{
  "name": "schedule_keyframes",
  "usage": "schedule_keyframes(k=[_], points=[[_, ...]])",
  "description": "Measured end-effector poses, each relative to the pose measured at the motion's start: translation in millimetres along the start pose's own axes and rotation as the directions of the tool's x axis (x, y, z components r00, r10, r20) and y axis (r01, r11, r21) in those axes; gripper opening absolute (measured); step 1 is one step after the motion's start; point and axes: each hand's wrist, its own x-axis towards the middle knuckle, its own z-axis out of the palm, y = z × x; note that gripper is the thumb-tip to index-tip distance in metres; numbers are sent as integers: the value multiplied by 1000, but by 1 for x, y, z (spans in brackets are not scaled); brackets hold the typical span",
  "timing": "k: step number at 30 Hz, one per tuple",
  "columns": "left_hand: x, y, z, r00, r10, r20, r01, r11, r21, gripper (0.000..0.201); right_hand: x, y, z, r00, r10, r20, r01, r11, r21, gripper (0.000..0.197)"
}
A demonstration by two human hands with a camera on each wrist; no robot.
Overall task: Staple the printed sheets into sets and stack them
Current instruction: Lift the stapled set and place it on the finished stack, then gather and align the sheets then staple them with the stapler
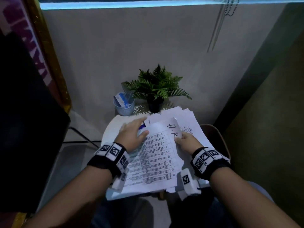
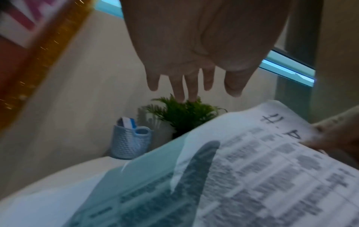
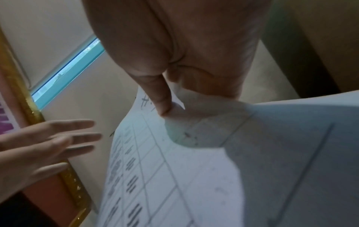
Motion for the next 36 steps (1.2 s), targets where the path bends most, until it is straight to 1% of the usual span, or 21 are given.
schedule_keyframes(k=[2, 3, 6, 8, 10, 12, 14, 16, 17, 18, 19, 21, 22, 24, 26, 27, 29, 31, 33, 34, 36], points=[[12, 13, 13, 997, 27, 67, -28, 1000, 14, 51, 2, -1, -1, 1000, -14, 18, 13, 1000, 22, 14], [17, 15, 18, 998, 34, 58, -35, 999, 22, 50, 4, -1, -2, 999, -25, 30, 24, 999, 27, 14], [28, 13, 29, 996, 68, -56, -67, 998, 17, 44, 9, 3, -6, 997, -17, 76, 11, 996, 87, 15], [31, 9, 35, 995, 67, -78, -80, 980, -182, 37, 14, 7, -7, 995, 6, 97, -23, 985, 172, 15], [34, 7, 40, 997, 31, -75, -56, 936, -347, 31, 21, 12, -7, 993, 16, 115, -39, 979, 202, 14], [38, 4, 46, 997, -22, -78, -12, 910, -414, 30, 28, 17, -8, 993, 10, 120, -34, 980, 198, 8], [41, 2, 50, 996, -63, -69, 27, 899, -437, 29, 36, 20, -13, 1000, 25, 17, -28, 977, 211, 18], [42, -1, 53, 996, -72, -56, 41, 902, -429, 29, 44, 22, -23, 975, 80, -209, -49, 988, 150, 30], [42, -2, 54, 996, -72, -48, 45, 906, -420, 28, 49, 25, -28, 953, 100, -285, -76, 993, 94, 34], [43, -4, 54, 996, -76, -40, 52, 908, -416, 28, 55, 29, -32, 942, 124, -313, -120, 992, 32, 39], [43, -5, 55, 996, -79, -34, 58, 907, -416, 28, 58, 33, -33, 942, 166, -291, -187, 981, -47, 46], [42, -6, 55, 996, -83, -24, 65, 907, -416, 27, 64, 43, -30, 943, 272, -189, -316, 911, -266, 67], [42, -6, 55, 996, -83, -24, 66, 908, -415, 27, 67, 46, -27, 943, 297, -154, -333, 867, -370, 72], [40, -5, 53, 996, -83, -28, 63, 904, -422, 27, 71, 49, -20, 956, 263, -131, -294, 835, -466, 61], [38, -4, 51, 996, -85, -30, 64, 904, -423, 27, 73, 45, -15, 970, 207, -125, -242, 844, -478, 46], [37, -3, 50, 996, -86, -30, 65, 903, -424, 27, 72, 42, -13, 971, 202, -128, -239, 844, -480, 44], [34, -2, 48, 995, -90, -36, 65, 898, -436, 27, 70, 38, -12, 969, 198, -150, -246, 858, -451, 51], [31, 1, 44, 995, -87, -56, 52, 890, -453, 29, 65, 33, -16, 962, 197, -191, -253, 908, -333, 55], [26, 5, 40, 994, -79, -74, 36, 882, -470, 28, 60, 28, -24, 943, 203, -263, -228, 971, -70, 55], [23, 7, 37, 994, -76, -79, 29, 877, -480, 28, 59, 26, -30, 930, 212, -301, -194, 977, 89, 55], [18, 12, 31, 993, -68, -92, 14, 869, -495, 26, 56, 20, -40, 904, 225, -364, -85, 928, 362, 53]])
